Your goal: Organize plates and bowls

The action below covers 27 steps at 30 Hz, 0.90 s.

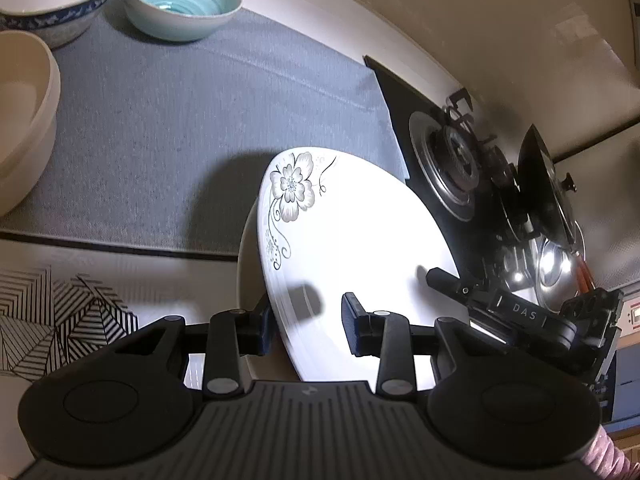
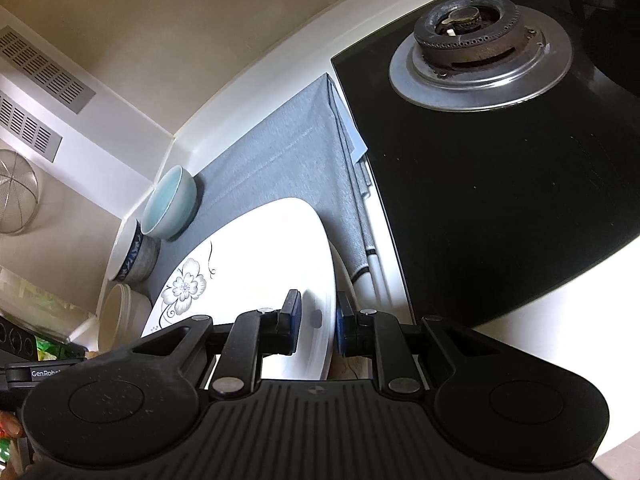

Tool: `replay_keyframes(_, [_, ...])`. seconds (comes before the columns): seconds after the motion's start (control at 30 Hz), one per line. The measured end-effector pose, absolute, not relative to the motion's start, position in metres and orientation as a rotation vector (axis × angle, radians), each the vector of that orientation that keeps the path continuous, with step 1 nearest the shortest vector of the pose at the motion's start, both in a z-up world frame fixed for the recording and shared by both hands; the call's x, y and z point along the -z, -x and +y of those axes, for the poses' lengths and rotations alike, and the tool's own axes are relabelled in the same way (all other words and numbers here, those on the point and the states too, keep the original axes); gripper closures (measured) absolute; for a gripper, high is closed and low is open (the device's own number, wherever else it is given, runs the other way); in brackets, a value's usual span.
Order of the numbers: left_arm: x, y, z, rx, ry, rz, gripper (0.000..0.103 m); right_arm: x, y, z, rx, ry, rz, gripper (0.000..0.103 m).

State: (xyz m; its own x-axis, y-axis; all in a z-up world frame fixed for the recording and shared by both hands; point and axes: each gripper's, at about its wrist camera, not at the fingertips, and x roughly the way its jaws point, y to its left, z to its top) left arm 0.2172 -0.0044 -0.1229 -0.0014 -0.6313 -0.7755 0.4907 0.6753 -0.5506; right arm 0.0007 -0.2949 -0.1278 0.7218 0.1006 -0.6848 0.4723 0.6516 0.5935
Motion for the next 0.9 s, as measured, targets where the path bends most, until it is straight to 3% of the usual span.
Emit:
replay_keyframes(0.57, [0.113, -0.205, -0.006, 0.879, -0.027, 1.236, 0.064, 0.128, 0.003, -0.285, 0.245, -0.785, 0.784, 0.086])
replay_keyframes(0.7, [0.100, -0.204, 0.001, 0.842, -0.057, 1.143, 0.050, 0.121, 0.001, -0.275, 0.252, -0.699, 0.788, 0.082])
replay_keyframes(0.9, [0.102, -0.208, 0.002, 0.820, -0.038, 1.145, 0.027, 0.116, -0.002, -0.272, 0.260, -0.635, 0.802, 0.081])
